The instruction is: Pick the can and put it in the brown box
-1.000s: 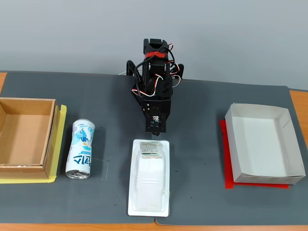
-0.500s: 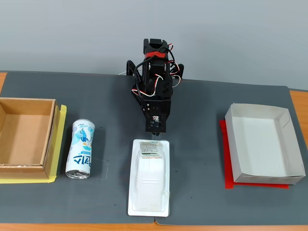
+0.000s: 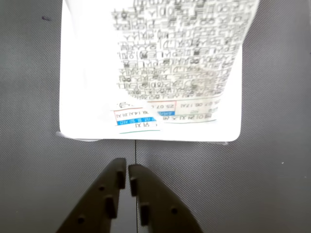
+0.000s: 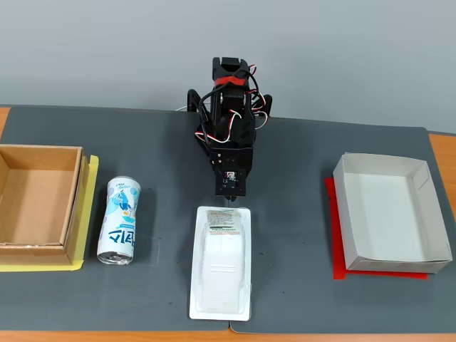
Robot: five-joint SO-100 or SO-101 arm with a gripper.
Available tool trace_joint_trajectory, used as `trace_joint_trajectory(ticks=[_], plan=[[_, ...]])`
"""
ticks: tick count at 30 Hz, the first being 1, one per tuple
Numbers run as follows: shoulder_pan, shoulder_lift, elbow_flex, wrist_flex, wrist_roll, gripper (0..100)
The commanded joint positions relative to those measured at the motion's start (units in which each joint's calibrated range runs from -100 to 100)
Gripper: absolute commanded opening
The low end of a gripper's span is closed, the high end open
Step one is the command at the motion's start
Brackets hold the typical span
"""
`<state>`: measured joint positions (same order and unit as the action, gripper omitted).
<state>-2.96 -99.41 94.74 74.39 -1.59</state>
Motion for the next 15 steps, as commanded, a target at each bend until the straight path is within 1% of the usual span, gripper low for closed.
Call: trace_joint_trajectory(ticks=[1,15], plan=[[0.3,-0.3,-2.5,-0.5,0.0,1],[-0.4,-0.3,-2.5,-0.5,0.0,1]])
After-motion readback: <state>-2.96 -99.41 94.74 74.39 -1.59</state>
